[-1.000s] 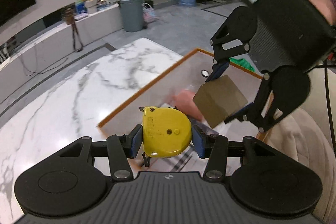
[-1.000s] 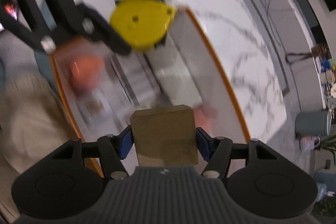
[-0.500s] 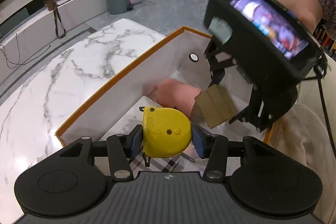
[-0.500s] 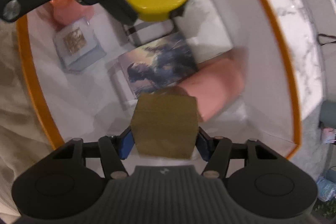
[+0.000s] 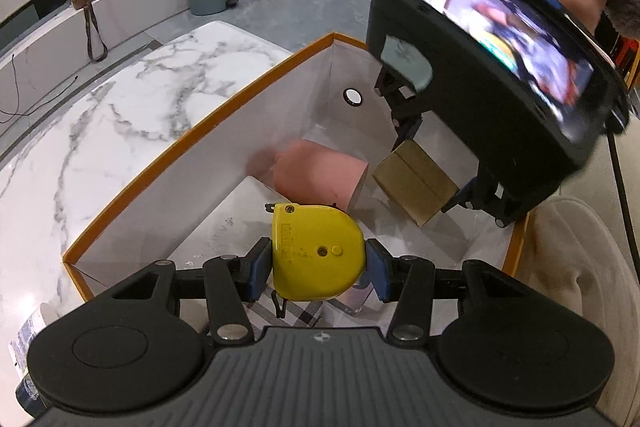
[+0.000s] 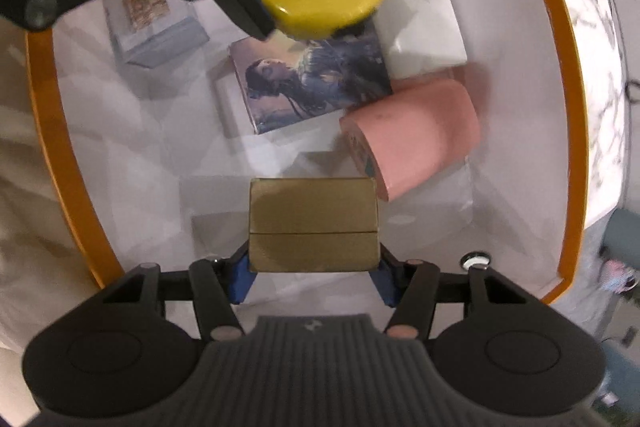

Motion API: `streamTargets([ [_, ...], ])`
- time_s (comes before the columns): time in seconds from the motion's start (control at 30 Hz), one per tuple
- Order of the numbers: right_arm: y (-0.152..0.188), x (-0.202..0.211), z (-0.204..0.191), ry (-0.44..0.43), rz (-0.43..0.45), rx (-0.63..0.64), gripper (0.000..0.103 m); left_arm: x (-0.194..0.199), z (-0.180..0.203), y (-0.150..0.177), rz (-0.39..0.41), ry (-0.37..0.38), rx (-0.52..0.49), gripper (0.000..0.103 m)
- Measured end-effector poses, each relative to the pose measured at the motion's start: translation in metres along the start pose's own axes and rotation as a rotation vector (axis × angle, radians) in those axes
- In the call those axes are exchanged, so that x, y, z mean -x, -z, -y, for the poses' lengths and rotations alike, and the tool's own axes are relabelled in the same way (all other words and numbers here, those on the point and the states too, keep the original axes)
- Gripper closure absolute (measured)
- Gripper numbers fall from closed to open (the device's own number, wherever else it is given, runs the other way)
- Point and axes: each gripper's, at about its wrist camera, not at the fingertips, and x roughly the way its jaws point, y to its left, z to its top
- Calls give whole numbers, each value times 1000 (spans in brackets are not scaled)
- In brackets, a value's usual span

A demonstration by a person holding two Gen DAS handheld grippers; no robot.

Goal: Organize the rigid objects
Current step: 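Lower the cardboard box into the orange box and open the right tool while the left carries the tape, then lower the yellow tape measure into the orange box and open the left tool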

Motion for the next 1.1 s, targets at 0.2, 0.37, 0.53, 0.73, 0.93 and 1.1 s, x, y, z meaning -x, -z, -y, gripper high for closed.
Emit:
streamTargets([
  [0.2, -11, 3, -11, 17, 27, 45, 41, 4, 2, 3, -4, -2, -3, 46],
  [0.37, -4, 7, -7, 6, 42, 0, 38, 8, 2, 5, -1, 0, 4, 46],
  [0.53, 9, 8, -1, -46, 65, -91, 45, 8, 2, 6, -3, 3, 12, 46],
  [0.73, 15, 6, -2, -88, 133, -167, 49, 8, 5, 7, -16, 10, 8, 46],
  [0.93, 29, 3, 0, -139, 204, -360, 50, 2, 9, 5, -51, 37, 27, 46],
  [1.1, 51, 5, -7, -129, 289, -423, 42, -9, 11, -1, -124, 91, 75, 46],
])
